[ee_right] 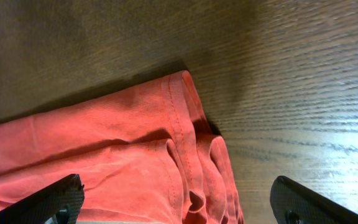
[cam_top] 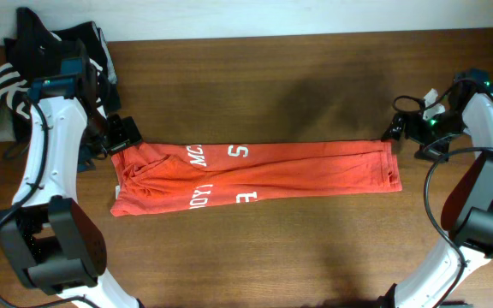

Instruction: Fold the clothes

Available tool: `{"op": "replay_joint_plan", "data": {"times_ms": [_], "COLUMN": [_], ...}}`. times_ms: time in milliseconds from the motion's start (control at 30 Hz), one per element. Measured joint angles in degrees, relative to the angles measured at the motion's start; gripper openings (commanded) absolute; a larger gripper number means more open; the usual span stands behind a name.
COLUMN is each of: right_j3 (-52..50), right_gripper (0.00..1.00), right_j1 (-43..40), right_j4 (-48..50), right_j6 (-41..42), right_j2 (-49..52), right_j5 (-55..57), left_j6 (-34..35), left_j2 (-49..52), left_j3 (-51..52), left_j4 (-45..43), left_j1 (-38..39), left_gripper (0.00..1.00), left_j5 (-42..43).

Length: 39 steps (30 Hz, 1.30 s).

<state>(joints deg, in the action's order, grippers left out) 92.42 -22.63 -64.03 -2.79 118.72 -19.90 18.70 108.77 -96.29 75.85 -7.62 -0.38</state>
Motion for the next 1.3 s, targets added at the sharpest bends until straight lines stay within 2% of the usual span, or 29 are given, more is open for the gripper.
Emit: {"op": "replay_joint_plan", "data": {"times_ms": [167, 400, 433, 533, 700, 733, 967, 1300], "right_j3": [-1.44, -10.95, -11.52, -13.2, -15.54, -15.74, -15.32, -3.61], "right_gripper": [0.99, 0.99, 0.95, 0.63, 0.22, 0.06, 0.04, 0.04], "right_j1": [0.0, 0.0, -0.04, -0.15, 2.12, 2.8, 4.33, 3.28], "right_j4": [1.33, 7.15, 7.52, 7.78, 7.52, 7.48, 6.91, -6.64], "right_j6": [-0.7, -1.09, -1.11, -1.51, -1.03, -1.16, 4.42, 8.13], "right_j2": [0.28, -0.33, -0.72, -1.22, -1.09, -0.83, -0.46, -1.03], "right_j5": [-0.15, -2.58, -2.99, -5.29, -6.51, -6.47, -4.94, 4.72], "left_j6": [-0.02, -0.02, -0.02, 0.0, -0.02, -0.02, 0.0, 0.0], "left_j2": [0.0, 0.0, 0.0, 0.0, 0.0, 0.0, 0.0, 0.0], "left_j3": [0.07, 0.61, 0.61, 0.63, 0.83, 0.92, 2.16, 3.1], "left_j4": [-0.26, -1.51, -1.55, -1.53, -1.7, -1.75, -2.23, -2.84], "left_j1": [0.79, 2.05, 2.05, 2.34, 2.43, 2.43, 2.97, 3.02], "left_gripper": [0.99, 0.99, 0.99, 0.99, 0.99, 0.99, 0.99, 0.99], "left_j5": [0.0, 0.22, 0.2, 0.2, 0.22, 0.2, 0.22, 0.2]}}
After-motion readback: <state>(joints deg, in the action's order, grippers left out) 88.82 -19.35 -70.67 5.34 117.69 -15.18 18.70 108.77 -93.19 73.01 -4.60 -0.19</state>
